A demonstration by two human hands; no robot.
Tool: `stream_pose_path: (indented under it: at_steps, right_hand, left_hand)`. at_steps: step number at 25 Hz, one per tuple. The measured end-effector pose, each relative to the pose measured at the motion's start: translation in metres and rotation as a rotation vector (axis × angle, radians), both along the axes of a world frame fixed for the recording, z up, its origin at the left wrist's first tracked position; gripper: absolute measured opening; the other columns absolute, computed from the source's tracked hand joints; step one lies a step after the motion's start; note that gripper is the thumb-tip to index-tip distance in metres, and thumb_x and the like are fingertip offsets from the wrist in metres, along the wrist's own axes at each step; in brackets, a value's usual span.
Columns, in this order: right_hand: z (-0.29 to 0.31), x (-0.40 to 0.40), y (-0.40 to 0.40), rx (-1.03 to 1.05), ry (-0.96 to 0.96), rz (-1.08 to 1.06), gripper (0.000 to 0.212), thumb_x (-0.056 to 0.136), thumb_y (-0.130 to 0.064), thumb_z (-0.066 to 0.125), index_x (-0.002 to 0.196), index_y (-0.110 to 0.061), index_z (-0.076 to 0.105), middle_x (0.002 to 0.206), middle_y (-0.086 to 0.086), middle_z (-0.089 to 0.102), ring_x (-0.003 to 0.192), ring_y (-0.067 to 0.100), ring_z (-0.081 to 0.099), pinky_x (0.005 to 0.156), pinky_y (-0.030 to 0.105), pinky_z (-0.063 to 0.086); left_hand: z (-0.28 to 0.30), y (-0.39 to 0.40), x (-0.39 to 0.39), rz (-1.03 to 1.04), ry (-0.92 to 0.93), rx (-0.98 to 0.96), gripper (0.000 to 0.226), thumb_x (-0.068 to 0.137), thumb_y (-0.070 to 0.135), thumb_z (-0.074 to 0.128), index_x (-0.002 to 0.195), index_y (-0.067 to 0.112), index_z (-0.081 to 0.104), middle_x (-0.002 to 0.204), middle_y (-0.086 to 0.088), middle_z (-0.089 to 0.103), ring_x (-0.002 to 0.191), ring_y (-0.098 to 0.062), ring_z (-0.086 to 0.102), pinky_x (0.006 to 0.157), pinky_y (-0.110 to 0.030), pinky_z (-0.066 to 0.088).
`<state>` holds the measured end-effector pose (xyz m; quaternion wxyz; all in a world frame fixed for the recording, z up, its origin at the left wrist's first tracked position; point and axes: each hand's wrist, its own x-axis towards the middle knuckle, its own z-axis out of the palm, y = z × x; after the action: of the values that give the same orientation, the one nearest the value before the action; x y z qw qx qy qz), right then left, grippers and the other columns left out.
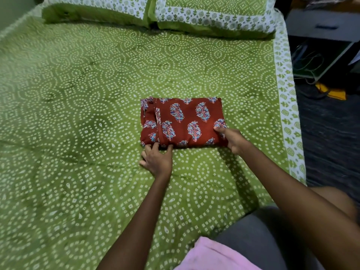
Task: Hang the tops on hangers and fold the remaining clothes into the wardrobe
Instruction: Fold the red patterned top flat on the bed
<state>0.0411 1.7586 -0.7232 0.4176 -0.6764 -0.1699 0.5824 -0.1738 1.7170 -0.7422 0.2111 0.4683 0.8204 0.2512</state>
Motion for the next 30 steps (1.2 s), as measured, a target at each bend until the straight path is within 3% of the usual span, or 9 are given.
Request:
stream_pose_path:
  at_steps: [5, 10, 13, 17, 21, 23, 25, 27, 30]
  right_hand:
    - [0.012, 0.007, -0.003, 0.1, 0.087, 0.014, 0.028, 0.085, -0.01, 0.066, 0.112, -0.005, 0.06, 0.11, 0.011, 0.066, 0.088, 0.019, 0.064, 0.086, 0.034, 0.053]
    - [0.003, 0.007, -0.019, 0.036, 0.053, 0.108, 0.036, 0.087, -0.009, 0.063, 0.122, -0.004, 0.054, 0.119, 0.01, 0.064, 0.103, 0.021, 0.061, 0.094, 0.033, 0.047]
    - [0.008, 0.011, -0.019, 0.068, 0.032, 0.125, 0.039, 0.087, -0.011, 0.063, 0.124, -0.003, 0.052, 0.118, 0.01, 0.064, 0.104, 0.022, 0.061, 0.099, 0.039, 0.046]
    - [0.0, 0.014, -0.034, -0.008, -0.052, 0.188, 0.016, 0.088, -0.008, 0.061, 0.104, -0.004, 0.06, 0.107, 0.011, 0.066, 0.083, 0.018, 0.063, 0.079, 0.029, 0.052]
    - [0.0, 0.012, -0.031, -0.017, -0.076, 0.142, 0.016, 0.089, -0.018, 0.061, 0.103, -0.009, 0.06, 0.108, 0.006, 0.066, 0.087, 0.018, 0.062, 0.084, 0.034, 0.052]
    - [0.001, 0.007, -0.028, -0.011, -0.109, 0.069, 0.022, 0.09, -0.022, 0.061, 0.108, -0.01, 0.059, 0.102, 0.005, 0.064, 0.078, 0.015, 0.059, 0.069, 0.028, 0.049]
    - [-0.001, 0.002, -0.026, 0.01, -0.2, 0.028, 0.026, 0.089, -0.024, 0.063, 0.109, -0.007, 0.062, 0.105, 0.008, 0.066, 0.08, 0.019, 0.061, 0.064, 0.027, 0.048]
    - [-0.004, 0.001, -0.026, 0.075, -0.289, 0.009, 0.026, 0.09, -0.021, 0.061, 0.106, -0.001, 0.065, 0.107, 0.015, 0.068, 0.087, 0.022, 0.062, 0.075, 0.034, 0.051]
    - [-0.007, 0.003, -0.032, 0.126, -0.435, 0.065, 0.019, 0.09, -0.017, 0.059, 0.088, 0.0, 0.068, 0.086, 0.016, 0.069, 0.081, 0.022, 0.061, 0.072, 0.035, 0.049]
  left_hand:
    - [0.001, 0.013, -0.016, -0.046, -0.351, 0.378, 0.017, 0.076, 0.015, 0.066, 0.09, 0.005, 0.062, 0.093, -0.012, 0.06, 0.091, -0.028, 0.056, 0.082, -0.036, 0.045]
    - [-0.006, 0.02, -0.04, -0.021, -0.521, 0.397, 0.015, 0.082, 0.009, 0.054, 0.09, 0.019, 0.061, 0.094, -0.018, 0.062, 0.084, -0.02, 0.054, 0.08, -0.031, 0.046]
    - [-0.011, 0.026, -0.062, -0.08, -0.402, 0.377, 0.018, 0.085, 0.005, 0.049, 0.088, 0.008, 0.066, 0.094, -0.019, 0.06, 0.086, -0.023, 0.054, 0.086, -0.015, 0.042]
    - [-0.02, 0.015, -0.102, -0.134, -0.182, 0.218, 0.026, 0.08, 0.018, 0.044, 0.08, 0.015, 0.07, 0.087, -0.014, 0.064, 0.087, -0.029, 0.055, 0.085, -0.04, 0.047]
    - [0.006, 0.001, -0.076, -0.159, -0.215, 0.278, 0.023, 0.085, 0.037, 0.055, 0.088, 0.015, 0.062, 0.088, -0.004, 0.061, 0.083, -0.025, 0.056, 0.078, -0.038, 0.048]
    - [0.012, -0.002, -0.052, -0.159, -0.03, 0.235, 0.035, 0.085, 0.051, 0.057, 0.095, 0.018, 0.058, 0.093, 0.001, 0.058, 0.089, -0.019, 0.052, 0.087, -0.039, 0.04]
    - [0.008, 0.002, -0.039, -0.107, 0.085, 0.218, 0.035, 0.091, 0.043, 0.054, 0.102, 0.01, 0.059, 0.101, -0.006, 0.059, 0.099, -0.025, 0.051, 0.093, -0.042, 0.033]
    - [0.006, 0.007, -0.037, -0.03, 0.046, 0.297, 0.028, 0.096, 0.029, 0.049, 0.098, 0.003, 0.058, 0.101, -0.014, 0.06, 0.099, -0.03, 0.051, 0.09, -0.042, 0.033]
    - [0.007, 0.009, -0.043, 0.004, -0.01, 0.227, 0.025, 0.097, 0.027, 0.044, 0.097, 0.005, 0.055, 0.101, -0.014, 0.06, 0.099, -0.028, 0.049, 0.092, -0.042, 0.031]
